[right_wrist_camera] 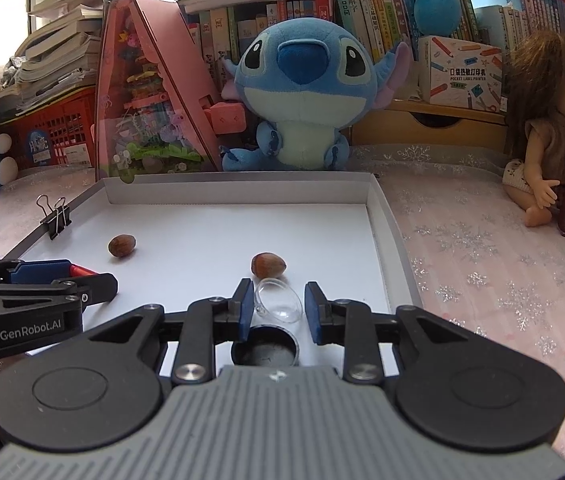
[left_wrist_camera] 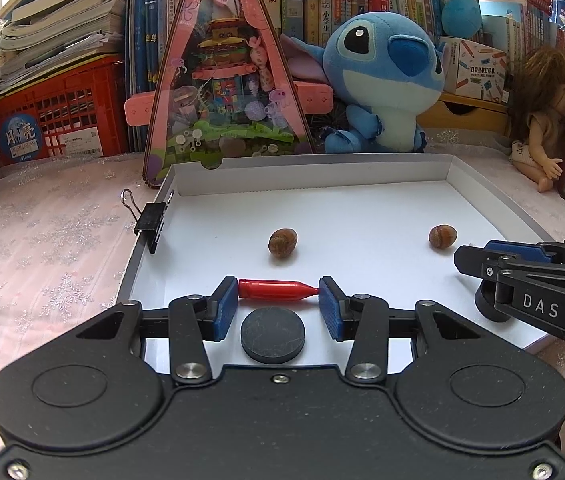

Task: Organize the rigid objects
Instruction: 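Open the right gripper to drop the clear lid while the left releases the red crayon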

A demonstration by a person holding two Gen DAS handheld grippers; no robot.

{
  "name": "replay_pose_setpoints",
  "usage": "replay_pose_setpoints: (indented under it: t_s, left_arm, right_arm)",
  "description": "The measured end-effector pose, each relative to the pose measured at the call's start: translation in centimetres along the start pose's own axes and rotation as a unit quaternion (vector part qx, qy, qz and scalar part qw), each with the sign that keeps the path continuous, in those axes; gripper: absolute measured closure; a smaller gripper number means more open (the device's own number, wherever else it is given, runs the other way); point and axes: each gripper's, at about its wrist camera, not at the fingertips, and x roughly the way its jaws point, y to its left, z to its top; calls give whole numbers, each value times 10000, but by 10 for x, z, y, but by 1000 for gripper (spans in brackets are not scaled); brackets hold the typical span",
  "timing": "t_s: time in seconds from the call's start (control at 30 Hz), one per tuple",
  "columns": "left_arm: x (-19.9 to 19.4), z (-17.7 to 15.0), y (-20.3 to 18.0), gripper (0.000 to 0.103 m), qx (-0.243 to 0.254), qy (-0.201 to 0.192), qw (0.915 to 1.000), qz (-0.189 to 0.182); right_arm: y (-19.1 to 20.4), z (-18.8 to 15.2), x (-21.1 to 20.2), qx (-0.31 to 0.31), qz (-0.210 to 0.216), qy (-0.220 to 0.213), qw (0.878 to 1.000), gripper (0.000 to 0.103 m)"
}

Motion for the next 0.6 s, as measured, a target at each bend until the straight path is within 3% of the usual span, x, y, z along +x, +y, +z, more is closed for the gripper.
replay_pose_setpoints:
  t_s: [0.1, 0.17, 0.23, 0.6]
  left_arm:
    - [-1, 0, 0, 61, 6, 0, 10000, 9]
    - [-1, 0, 0, 59, 0, 7, 10000, 19]
    - [-2, 0, 0, 51, -28, 34, 10000, 14]
    - [-30, 0, -2, 33, 37, -154, 9998, -129]
  right_arm:
    - [2, 0, -1, -56, -31, -44, 10000, 61]
    - [2, 0, -2, -42, -39, -67, 10000, 52]
    - [0, 0, -4, 37, -32, -91, 9999, 43]
    - [-2, 1, -29, 9, 98, -187, 9998, 27]
